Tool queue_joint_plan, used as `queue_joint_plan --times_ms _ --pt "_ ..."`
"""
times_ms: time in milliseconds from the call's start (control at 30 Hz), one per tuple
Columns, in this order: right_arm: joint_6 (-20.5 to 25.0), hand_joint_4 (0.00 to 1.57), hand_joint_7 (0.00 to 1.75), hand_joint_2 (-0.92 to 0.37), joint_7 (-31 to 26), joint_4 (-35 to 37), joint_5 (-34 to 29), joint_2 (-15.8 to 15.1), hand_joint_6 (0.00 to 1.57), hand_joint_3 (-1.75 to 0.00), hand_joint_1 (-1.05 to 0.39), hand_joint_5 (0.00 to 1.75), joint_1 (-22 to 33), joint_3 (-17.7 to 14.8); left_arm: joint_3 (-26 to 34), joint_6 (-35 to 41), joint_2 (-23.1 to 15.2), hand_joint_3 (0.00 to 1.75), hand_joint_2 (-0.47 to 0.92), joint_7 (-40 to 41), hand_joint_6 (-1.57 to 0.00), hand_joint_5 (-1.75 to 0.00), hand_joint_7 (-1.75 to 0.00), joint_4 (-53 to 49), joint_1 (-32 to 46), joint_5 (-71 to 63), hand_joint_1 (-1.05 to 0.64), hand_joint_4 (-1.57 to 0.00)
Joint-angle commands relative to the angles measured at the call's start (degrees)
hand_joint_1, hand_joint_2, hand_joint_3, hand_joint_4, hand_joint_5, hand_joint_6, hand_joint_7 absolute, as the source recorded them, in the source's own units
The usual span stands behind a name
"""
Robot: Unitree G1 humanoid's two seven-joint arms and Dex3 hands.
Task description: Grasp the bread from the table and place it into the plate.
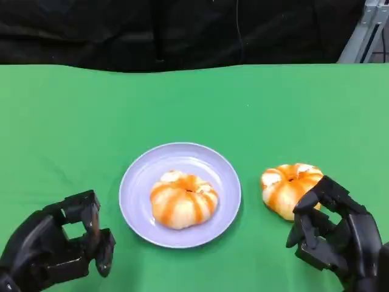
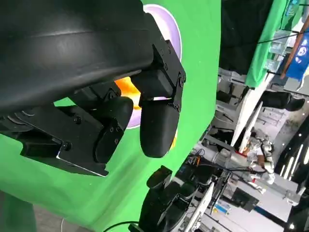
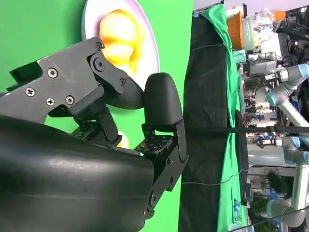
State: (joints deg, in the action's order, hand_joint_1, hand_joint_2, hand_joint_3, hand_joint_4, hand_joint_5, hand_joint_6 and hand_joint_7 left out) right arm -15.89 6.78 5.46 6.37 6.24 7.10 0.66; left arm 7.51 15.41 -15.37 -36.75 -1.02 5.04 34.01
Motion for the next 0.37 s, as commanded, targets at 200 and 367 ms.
queue_joint_plan --times_ms 200,367 --pt "-1.1 0.82 1.61 -0.60 0.0 0.6 0.5 -0.4 0.64 -1.11 -0.15 1.75 -0.4 -0.5 1.0 0.5 -0.1 1.49 0.60 -0.3 -0.79 -1.75 -1.75 0.3 -0.1 -0.2 0.05 -0.98" --pt "-1.3 0.82 1.62 -0.60 -0.2 0.6 0.3 -0.6 0.64 -1.11 -0.15 1.75 -0.3 -0.6 0.8 -0.3 0.2 1.51 0.59 -0.1 -0.80 -1.75 -1.75 0.5 0.0 -1.0 0.07 -0.98"
